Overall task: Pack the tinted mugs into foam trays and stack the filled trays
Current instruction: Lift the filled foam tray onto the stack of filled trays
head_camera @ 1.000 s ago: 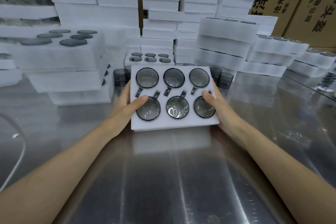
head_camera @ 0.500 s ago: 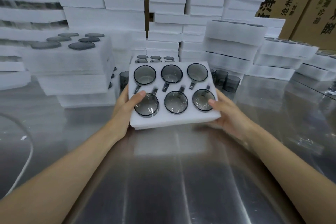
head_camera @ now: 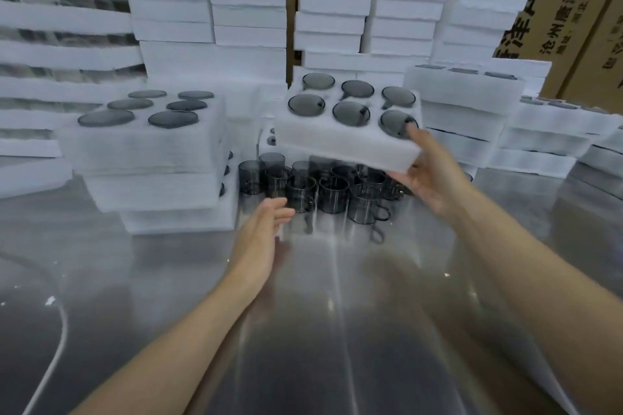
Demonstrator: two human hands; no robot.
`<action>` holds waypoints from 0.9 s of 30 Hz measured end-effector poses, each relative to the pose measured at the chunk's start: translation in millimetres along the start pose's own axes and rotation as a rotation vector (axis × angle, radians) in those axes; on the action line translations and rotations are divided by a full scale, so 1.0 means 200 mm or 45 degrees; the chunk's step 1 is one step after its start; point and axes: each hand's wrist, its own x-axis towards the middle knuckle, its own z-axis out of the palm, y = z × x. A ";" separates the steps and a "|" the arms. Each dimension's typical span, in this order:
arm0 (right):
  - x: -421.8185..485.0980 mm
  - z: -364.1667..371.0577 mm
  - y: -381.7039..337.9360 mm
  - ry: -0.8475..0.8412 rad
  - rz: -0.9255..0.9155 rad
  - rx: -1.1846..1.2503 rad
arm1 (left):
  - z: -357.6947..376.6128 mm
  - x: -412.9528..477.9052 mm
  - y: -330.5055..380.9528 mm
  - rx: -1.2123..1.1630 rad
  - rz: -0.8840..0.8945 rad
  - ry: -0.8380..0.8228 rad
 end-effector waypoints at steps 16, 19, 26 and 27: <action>0.87 0.34 0.14 0.414 -0.045 -0.761 | 0.00 0.00 -0.02 0.078 0.231 0.100; 0.89 0.32 0.19 0.396 -0.128 -1.159 | 0.00 -0.01 0.00 0.090 0.225 0.077; 0.81 0.65 0.20 0.125 -0.686 -1.441 | 0.00 -0.01 0.02 0.089 0.144 0.070; 0.79 0.74 0.21 -0.023 -0.744 -1.427 | 0.01 -0.01 0.02 0.096 0.137 0.068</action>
